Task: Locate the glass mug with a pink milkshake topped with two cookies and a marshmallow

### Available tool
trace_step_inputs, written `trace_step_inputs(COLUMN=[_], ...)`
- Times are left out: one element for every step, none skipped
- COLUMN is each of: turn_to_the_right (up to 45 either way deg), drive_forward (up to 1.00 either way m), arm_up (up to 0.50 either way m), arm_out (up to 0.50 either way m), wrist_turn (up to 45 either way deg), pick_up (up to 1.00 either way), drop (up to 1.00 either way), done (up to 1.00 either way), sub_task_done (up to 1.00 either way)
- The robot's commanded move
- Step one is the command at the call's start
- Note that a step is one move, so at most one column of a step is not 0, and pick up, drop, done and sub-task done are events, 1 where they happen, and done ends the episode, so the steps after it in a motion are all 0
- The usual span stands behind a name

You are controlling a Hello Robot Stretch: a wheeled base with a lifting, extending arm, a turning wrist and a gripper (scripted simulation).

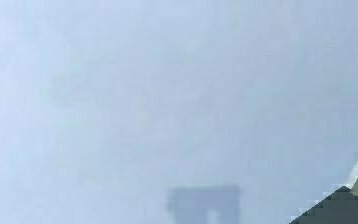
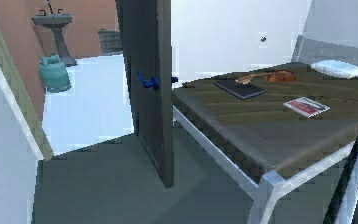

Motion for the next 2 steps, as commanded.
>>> trace_step_inputs(turn_to_the_right=[45.0, 21.0], drive_forward=[0.00, 0.00], arm_up=[0.00, 0.00], arm_out=[0.00, 0.00], wrist_turn=[0.0, 0.0], pick_up=[0.00, 0.00], drop=[0.00, 0.00], done=[0.00, 0.00], sub_task_done=[0.00, 0.00])
